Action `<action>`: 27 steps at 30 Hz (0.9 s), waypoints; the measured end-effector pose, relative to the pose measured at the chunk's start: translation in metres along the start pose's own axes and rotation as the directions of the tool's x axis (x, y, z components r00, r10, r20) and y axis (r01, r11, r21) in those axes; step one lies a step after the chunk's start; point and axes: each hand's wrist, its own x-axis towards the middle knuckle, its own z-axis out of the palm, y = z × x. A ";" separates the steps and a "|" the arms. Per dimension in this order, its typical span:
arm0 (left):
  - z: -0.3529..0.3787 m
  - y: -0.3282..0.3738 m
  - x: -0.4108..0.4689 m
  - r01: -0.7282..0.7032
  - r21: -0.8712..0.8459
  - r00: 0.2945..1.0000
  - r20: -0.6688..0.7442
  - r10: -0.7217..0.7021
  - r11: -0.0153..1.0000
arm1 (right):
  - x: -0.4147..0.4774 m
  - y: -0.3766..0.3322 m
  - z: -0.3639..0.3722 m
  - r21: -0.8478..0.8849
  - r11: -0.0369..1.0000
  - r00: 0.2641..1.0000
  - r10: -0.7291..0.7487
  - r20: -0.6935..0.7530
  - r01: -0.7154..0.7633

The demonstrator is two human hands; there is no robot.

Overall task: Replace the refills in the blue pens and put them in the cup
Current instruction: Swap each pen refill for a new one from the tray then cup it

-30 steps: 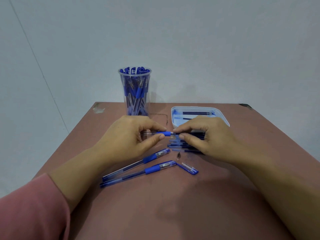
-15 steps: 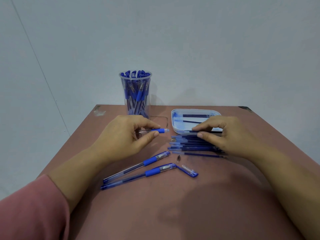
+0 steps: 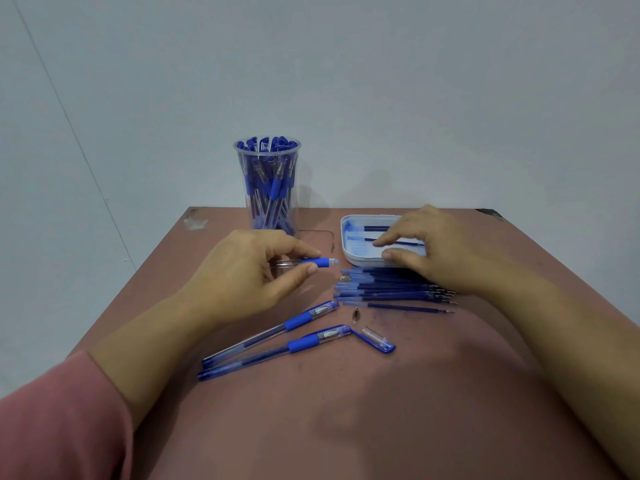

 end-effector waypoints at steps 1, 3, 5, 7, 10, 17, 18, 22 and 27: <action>0.000 0.000 0.000 -0.004 -0.001 1.000 -0.001 0.004 1.000 | 0.004 0.003 -0.004 0.030 0.999 0.999 0.022 0.031 -0.023; 0.000 -0.001 0.000 -0.005 -0.002 1.000 0.000 0.005 1.000 | 0.016 0.011 -0.009 0.045 0.995 0.990 0.080 0.114 -0.086; 0.000 -0.002 0.000 -0.005 -0.006 1.000 0.000 0.005 1.000 | 0.030 0.022 -0.007 -0.012 0.990 0.970 0.142 0.196 -0.143; -0.001 -0.002 0.000 -0.005 -0.009 1.000 0.001 0.005 1.000 | 0.040 0.031 -0.002 -0.065 0.976 0.936 0.220 0.274 -0.210; -0.001 -0.003 0.000 -0.005 -0.002 1.000 0.008 0.005 1.000 | 0.046 0.041 0.005 -0.099 0.964 0.919 0.264 0.292 -0.246; -0.001 -0.002 0.001 -0.021 0.014 1.000 0.015 0.020 1.000 | 0.046 0.045 0.011 -0.077 0.965 0.934 0.263 0.242 -0.252; -0.002 -0.002 0.001 -0.021 0.014 1.000 0.012 0.021 1.000 | 0.044 0.042 0.009 -0.051 0.967 0.943 0.255 0.214 -0.250; -0.003 -0.001 0.001 -0.016 0.013 1.000 0.006 0.016 1.000 | 0.029 0.011 -0.011 0.090 0.971 0.971 0.211 0.109 -0.221; -0.002 -0.001 0.001 -0.019 0.013 1.000 -0.001 0.019 1.000 | -0.008 -0.040 -0.037 0.217 0.963 0.987 0.156 0.033 -0.159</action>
